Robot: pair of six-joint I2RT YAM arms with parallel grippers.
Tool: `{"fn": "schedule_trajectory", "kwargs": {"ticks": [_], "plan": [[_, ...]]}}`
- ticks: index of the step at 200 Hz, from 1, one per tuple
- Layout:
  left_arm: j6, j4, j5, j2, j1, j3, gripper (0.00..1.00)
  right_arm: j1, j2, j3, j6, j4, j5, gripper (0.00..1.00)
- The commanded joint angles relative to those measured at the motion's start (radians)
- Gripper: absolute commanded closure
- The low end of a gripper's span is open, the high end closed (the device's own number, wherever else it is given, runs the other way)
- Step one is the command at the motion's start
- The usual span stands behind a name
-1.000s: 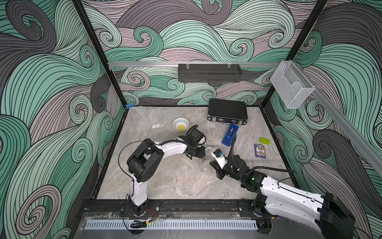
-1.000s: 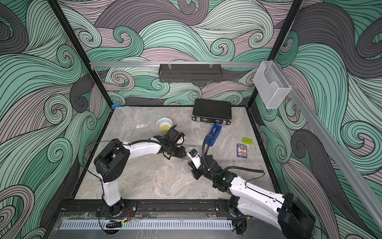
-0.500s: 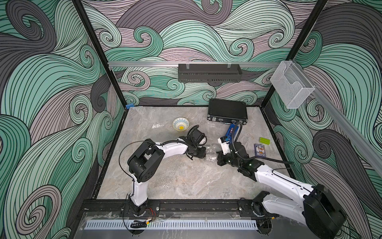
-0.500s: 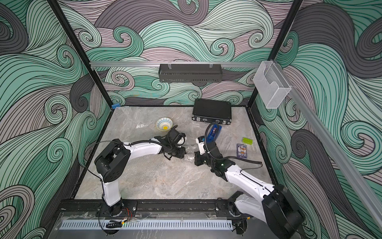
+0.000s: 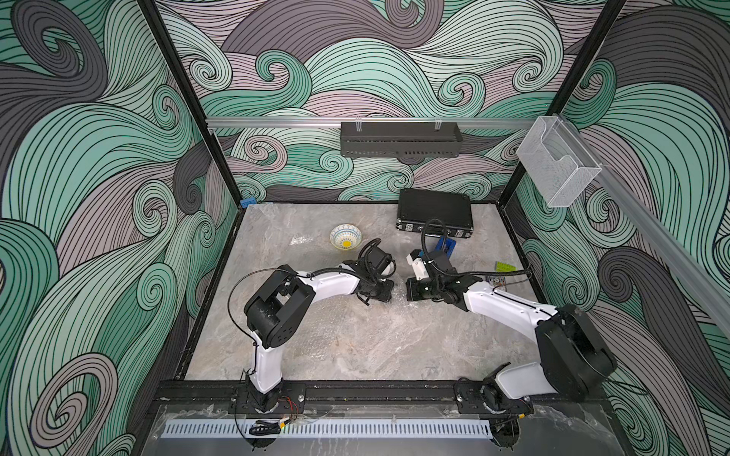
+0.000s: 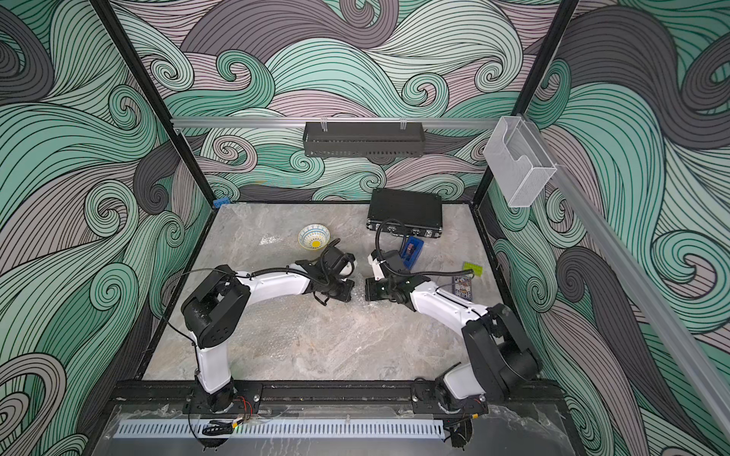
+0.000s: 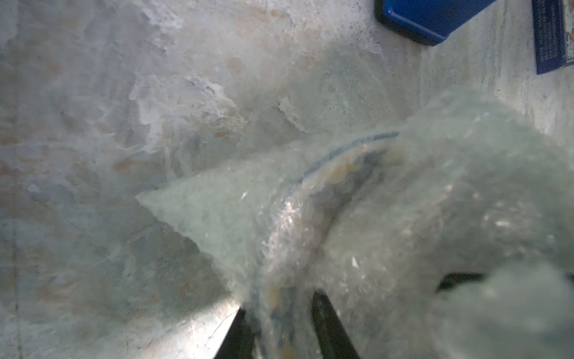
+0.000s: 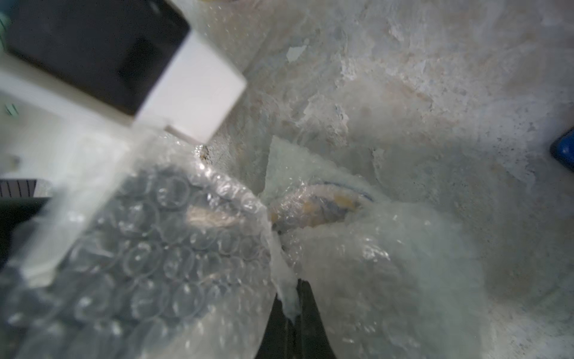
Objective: Wrap bowls in bubble wrap
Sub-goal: Wrap the bowl in bubble wrap.
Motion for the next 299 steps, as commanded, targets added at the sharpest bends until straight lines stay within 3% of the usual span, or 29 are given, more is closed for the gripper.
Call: {"fn": "schedule_trajectory", "kwargs": {"ticks": [1, 43, 73, 108, 135, 167, 227, 299], "plan": [[0.016, -0.009, 0.031, 0.023, -0.029, -0.011, 0.73, -0.017, 0.060, 0.009, -0.001, -0.061, 0.067, 1.00], [-0.014, 0.018, 0.005, -0.013, -0.029, -0.060, 0.71, -0.018, 0.054, -0.065, 0.016, -0.057, 0.083, 1.00], [-0.039, 0.024, -0.025, -0.090, -0.023, -0.096, 0.61, -0.018, 0.054, -0.103, 0.021, -0.022, 0.097, 1.00], [-0.071, 0.048, -0.023, -0.217, -0.008, -0.147, 0.27, -0.017, 0.064, -0.116, 0.026, 0.007, 0.091, 1.00], [-0.069, 0.087, 0.083, -0.260, 0.001, -0.175, 0.15, -0.018, 0.064, -0.114, 0.026, 0.012, 0.076, 1.00], [-0.054, 0.135, 0.174, -0.233, 0.001, -0.173, 0.11, -0.018, 0.050, -0.118, 0.025, 0.016, 0.068, 1.00], [-0.064, 0.228, 0.198, -0.288, 0.003, -0.241, 0.11, -0.017, 0.049, -0.121, 0.023, 0.017, 0.065, 1.00], [-0.010, 0.248, 0.283, -0.255, 0.003, -0.243, 0.11, -0.017, 0.036, -0.126, 0.017, 0.018, 0.064, 1.00]]}}
